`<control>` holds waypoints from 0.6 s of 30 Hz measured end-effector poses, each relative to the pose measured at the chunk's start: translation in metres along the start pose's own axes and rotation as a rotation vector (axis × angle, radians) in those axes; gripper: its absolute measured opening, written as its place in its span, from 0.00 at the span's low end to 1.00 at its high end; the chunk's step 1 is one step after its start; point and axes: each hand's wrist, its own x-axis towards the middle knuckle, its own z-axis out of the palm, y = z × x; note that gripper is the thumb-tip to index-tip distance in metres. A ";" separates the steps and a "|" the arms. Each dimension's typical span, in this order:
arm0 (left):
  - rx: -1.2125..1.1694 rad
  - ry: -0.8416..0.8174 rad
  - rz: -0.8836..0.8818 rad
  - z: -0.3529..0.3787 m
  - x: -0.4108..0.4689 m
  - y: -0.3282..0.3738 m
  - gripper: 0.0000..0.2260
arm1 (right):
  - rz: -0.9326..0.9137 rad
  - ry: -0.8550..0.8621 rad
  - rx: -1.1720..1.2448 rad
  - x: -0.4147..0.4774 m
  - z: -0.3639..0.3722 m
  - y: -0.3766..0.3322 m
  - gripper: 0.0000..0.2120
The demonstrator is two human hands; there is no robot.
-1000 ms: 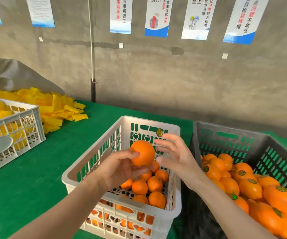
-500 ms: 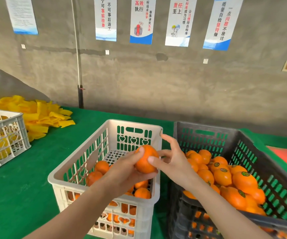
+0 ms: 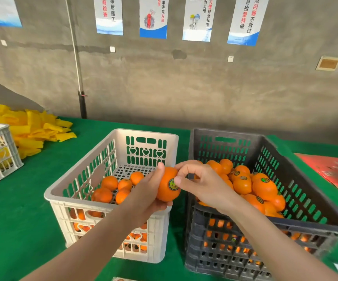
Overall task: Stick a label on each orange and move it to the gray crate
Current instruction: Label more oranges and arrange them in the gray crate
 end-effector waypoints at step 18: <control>0.215 0.088 0.284 0.057 -0.008 0.000 0.29 | -0.058 0.160 0.056 -0.027 -0.015 0.024 0.28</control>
